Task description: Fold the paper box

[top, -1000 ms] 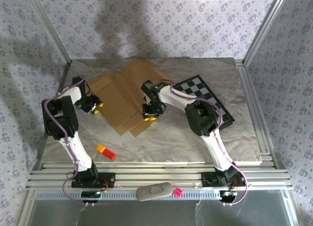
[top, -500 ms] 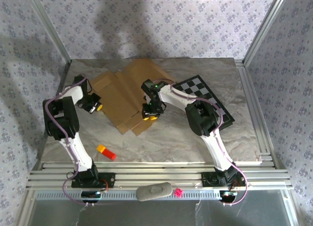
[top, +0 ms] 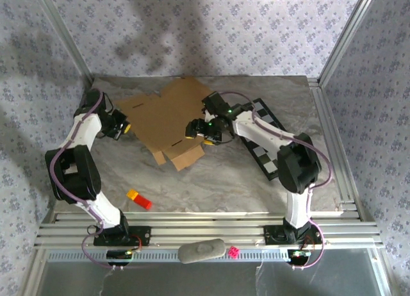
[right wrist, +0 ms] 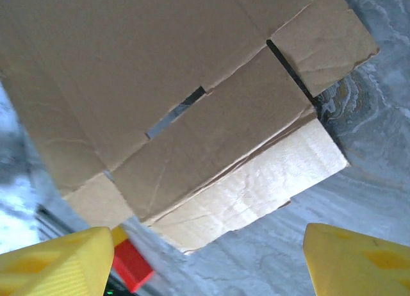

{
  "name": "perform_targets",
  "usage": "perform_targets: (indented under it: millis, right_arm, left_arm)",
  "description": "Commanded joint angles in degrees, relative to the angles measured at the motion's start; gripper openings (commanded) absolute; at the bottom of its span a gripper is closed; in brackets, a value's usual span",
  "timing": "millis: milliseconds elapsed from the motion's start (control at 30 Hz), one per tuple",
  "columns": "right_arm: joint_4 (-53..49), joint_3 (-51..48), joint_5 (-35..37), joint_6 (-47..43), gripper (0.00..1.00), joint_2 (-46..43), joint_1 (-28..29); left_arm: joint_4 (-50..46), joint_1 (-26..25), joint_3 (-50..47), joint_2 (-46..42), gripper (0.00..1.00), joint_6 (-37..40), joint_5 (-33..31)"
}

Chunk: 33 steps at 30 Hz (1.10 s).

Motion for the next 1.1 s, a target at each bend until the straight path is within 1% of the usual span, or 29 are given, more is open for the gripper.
perform_targets:
  millis: [0,67,100,133,200,267,333,400,433,533,567,667,733,800,833,867,933,967,1033,1067]
  right_arm:
    - [8.39,-2.73,0.76,9.09,0.77,-5.07,2.59]
    - [5.45,1.1,6.51,-0.55,0.76,-6.35,6.21]
    - [3.06,3.74,10.01,-7.32,0.76,-5.99,8.95]
    - [0.67,6.06,14.95,-15.24,0.75,-5.26,11.79]
    - [-0.86,8.43,22.96,-25.43,0.73,-3.27,16.66]
    - [1.56,9.0,29.85,-35.27,0.73,-1.87,20.81]
    - [9.48,7.07,38.47,-46.48,0.75,-1.54,25.51]
    - [15.24,7.7,45.19,-54.79,0.81,0.62,28.31]
    - [15.06,10.7,47.64,-57.15,0.82,3.1,28.87]
    - [7.21,23.58,53.7,-58.71,0.81,12.61,30.08]
    - [6.06,26.66,55.92,-59.33,0.81,15.21,30.5]
    - [5.84,32.08,62.35,-61.16,0.81,21.69,30.73]
    - [4.13,35.73,67.67,-59.31,0.81,25.14,29.72]
    - [1.89,39.46,71.33,-58.76,0.8,27.58,28.96]
    - [2.48,39.95,71.51,-59.54,0.78,28.01,28.76]
    - [3.11,39.95,71.3,-60.28,0.74,27.94,28.65]
    - [4.71,40.78,71.38,-62.81,0.5,28.08,28.6]
    - [4.52,41.55,71.0,-63.4,0.39,28.1,28.54]
    - [2.85,43.84,70.33,-63.66,0.12,27.62,28.83]
    - [2.06,44.85,70.38,-63.62,0.0,27.24,28.97]
  left_arm:
    - [0.57,-0.39,0.81,-3.55,0.0,-3.81,3.0]
    - [-0.04,-0.43,1.36,-4.41,0.0,-3.95,2.92]
    - [-0.4,-0.43,1.68,-4.76,0.0,-3.95,2.84]
    - [-0.69,-0.37,1.89,-5.21,0.0,-3.86,2.82]
    - [-0.96,-0.49,2.16,-5.84,0.0,-3.95,3.3]
    - [-1.14,-0.55,2.09,-6.46,0.0,-4.2,3.75]
    - [-1.42,-0.69,1.91,-7.35,0.0,-4.45,4.13]
    - [-1.44,-0.69,1.65,-8.43,0.0,-4.58,4.23]
    - [-1.57,-0.76,1.47,-8.99,0.0,-4.66,4.32]
    - [-1.74,-1.18,0.97,-10.31,0.0,-4.83,4.65]
    - [-1.87,-1.25,0.85,-10.51,0.0,-4.83,4.75]
    - [-2.64,-1.71,0.6,-11.5,0.0,-4.65,4.79]
    - [-2.92,-2.06,0.35,-12.25,0.0,-4.61,4.76]
    - [-3.74,-2.41,0.41,-12.97,0.0,-4.49,4.59]
    - [-4.67,-2.53,0.42,-13.39,0.0,-4.35,4.57]
    - [-5.05,-2.61,0.46,-13.77,0.0,-4.22,4.51]
    - [-5.87,-2.96,0.79,-14.58,0.0,-3.97,4.25]
    - [-6.24,-3.15,1.0,-14.89,0.0,-3.91,4.03]
    - [-6.8,-3.56,2.2,-15.79,0.0,-3.7,3.53]
    - [-7.39,-3.79,3.23,-16.23,0.0,-3.45,2.89]
